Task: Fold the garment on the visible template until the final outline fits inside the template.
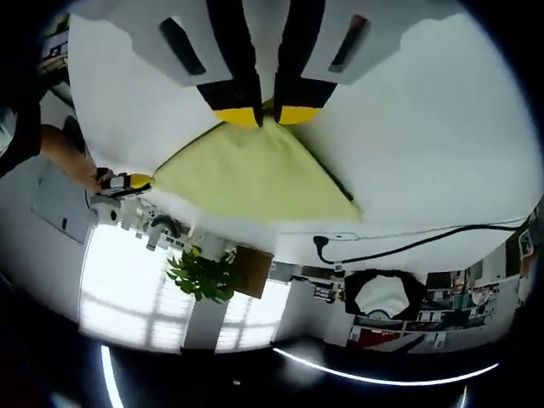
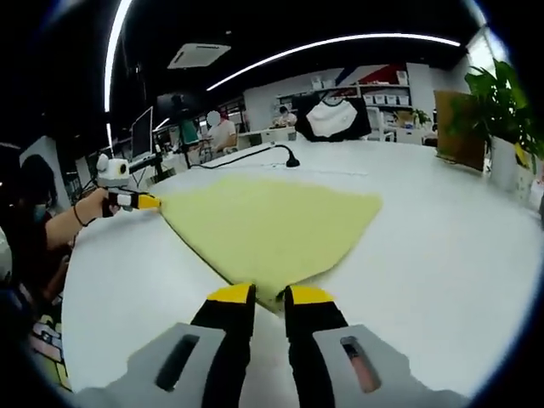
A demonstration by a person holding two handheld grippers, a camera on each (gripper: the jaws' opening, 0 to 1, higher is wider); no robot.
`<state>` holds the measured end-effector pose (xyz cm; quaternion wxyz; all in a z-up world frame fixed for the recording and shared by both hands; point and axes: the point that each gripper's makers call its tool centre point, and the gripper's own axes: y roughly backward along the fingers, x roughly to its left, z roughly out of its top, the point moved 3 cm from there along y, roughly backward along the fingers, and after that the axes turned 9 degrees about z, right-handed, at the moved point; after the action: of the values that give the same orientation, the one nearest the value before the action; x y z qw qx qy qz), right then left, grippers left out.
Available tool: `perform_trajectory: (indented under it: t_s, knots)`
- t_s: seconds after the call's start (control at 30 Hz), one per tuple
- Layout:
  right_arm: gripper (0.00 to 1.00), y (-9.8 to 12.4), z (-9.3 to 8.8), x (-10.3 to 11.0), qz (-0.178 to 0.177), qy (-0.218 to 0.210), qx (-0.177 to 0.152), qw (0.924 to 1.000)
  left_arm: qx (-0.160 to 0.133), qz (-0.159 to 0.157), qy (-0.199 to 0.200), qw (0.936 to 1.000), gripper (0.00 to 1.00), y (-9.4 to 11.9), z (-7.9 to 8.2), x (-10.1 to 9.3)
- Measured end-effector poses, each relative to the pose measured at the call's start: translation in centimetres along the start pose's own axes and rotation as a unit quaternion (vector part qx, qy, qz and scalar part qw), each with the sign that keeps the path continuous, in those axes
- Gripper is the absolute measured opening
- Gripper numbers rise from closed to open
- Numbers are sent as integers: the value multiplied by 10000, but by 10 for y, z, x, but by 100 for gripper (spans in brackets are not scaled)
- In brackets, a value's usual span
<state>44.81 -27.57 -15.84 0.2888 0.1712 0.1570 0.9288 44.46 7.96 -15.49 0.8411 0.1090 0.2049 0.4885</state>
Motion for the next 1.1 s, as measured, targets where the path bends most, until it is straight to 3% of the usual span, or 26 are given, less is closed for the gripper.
perform_trajectory:
  t_s: [0.1,0.33,0.5,0.8,1.1]
  knots:
    - [2,4,1,-4,46,-461,-180,9988,9,-65,29,10000,4,3,-1,1]
    - [0,11,-1,-10,-116,-236,-198,9995,-1,-273,-151,9995,3,15,-3,-3]
    - [0,16,-4,-10,-143,-102,-45,9998,137,-301,-937,9950,2,23,-10,-8]
    - [0,20,-10,-8,-247,366,321,9985,218,-310,-850,9957,2,33,-19,-8]
    - [0,22,-13,-7,-281,520,426,9973,270,-239,-927,9950,2,36,-28,-7]
